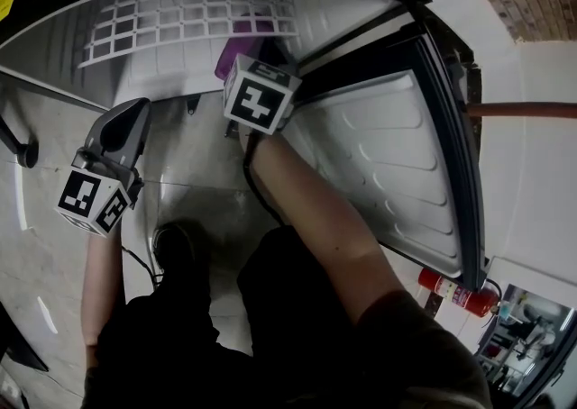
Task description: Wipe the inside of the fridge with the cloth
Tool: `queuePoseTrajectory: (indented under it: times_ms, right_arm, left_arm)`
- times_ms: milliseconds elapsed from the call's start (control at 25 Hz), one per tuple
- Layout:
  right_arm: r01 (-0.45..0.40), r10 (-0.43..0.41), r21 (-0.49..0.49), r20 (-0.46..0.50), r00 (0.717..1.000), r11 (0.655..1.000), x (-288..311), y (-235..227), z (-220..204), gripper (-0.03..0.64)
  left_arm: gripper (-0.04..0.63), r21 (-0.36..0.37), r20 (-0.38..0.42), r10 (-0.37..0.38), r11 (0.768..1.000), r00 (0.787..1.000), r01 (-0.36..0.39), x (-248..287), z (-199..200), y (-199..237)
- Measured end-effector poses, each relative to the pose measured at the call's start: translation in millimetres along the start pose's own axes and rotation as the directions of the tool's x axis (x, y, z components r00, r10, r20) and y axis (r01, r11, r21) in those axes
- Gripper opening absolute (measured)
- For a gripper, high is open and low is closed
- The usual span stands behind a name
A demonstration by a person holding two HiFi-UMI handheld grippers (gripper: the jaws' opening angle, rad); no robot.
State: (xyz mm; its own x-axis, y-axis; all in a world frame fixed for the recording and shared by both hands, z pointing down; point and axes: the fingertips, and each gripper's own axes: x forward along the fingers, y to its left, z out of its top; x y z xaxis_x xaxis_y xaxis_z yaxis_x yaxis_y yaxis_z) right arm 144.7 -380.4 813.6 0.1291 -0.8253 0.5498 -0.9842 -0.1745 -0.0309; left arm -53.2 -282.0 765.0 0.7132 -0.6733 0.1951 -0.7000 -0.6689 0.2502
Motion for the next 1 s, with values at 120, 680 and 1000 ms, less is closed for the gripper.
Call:
queuePoseTrajectory:
  times_ms: [120, 680, 1000]
  right_arm:
    - [-0.006, 0.008, 0.023, -0.106, 0.994, 1.0, 8, -1, -29, 0.012]
    - [-0.182, 0.171, -0.039, -0.197, 0.965, 0.983, 13, 32, -73, 0.012]
    - [-0.355, 0.337, -0.249, -0.115, 0.935, 0.901, -62, 92, -46, 0.012]
  left_arm:
    - [0.018, 0.002, -0.002, -0.015, 1.0, 1.0, 0.015, 4, -4, -4]
    - [0.017, -0.016, -0.034, -0.051, 0.999, 0.998, 0.05, 27, -21, -5]
    - [0.017, -0.08, -0.056, 0.046, 0.995, 0.997, -0.05, -13, 31, -18]
